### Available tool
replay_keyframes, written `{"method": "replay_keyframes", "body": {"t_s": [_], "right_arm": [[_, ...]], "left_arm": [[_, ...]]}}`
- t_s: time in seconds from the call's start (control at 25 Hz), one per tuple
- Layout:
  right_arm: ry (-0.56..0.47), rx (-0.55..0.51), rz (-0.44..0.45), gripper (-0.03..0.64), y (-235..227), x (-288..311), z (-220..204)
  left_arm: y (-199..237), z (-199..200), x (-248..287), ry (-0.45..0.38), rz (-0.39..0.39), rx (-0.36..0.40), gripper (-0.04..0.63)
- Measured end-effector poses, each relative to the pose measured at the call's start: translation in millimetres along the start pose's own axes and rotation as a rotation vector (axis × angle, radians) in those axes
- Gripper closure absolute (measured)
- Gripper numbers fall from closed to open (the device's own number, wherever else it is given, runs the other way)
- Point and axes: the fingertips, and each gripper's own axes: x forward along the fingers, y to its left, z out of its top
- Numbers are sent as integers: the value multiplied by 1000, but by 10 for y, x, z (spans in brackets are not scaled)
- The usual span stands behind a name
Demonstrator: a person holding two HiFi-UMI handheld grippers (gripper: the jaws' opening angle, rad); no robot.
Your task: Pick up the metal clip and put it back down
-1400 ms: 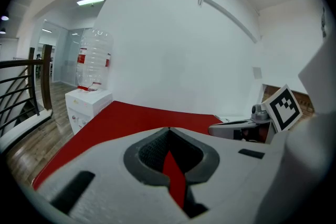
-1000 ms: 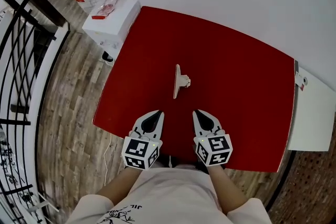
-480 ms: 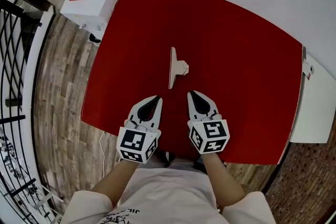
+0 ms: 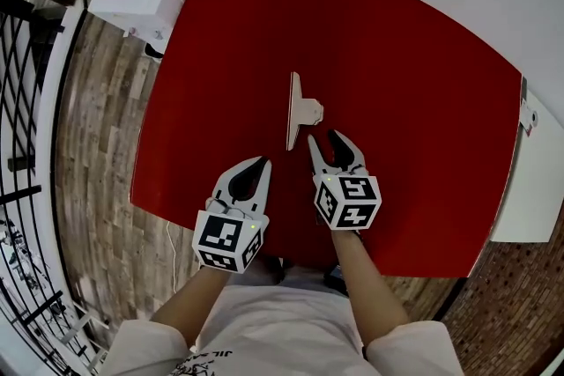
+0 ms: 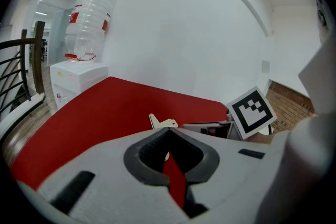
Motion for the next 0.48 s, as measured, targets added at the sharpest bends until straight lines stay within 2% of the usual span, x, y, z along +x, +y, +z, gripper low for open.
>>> {"method": "replay_keyframes", "body": {"t_s": [0.48], "right_arm": [[84, 74, 21, 465, -109, 567, -69]], "left_arm": [[247, -163, 27, 44, 24, -18, 591]]}}
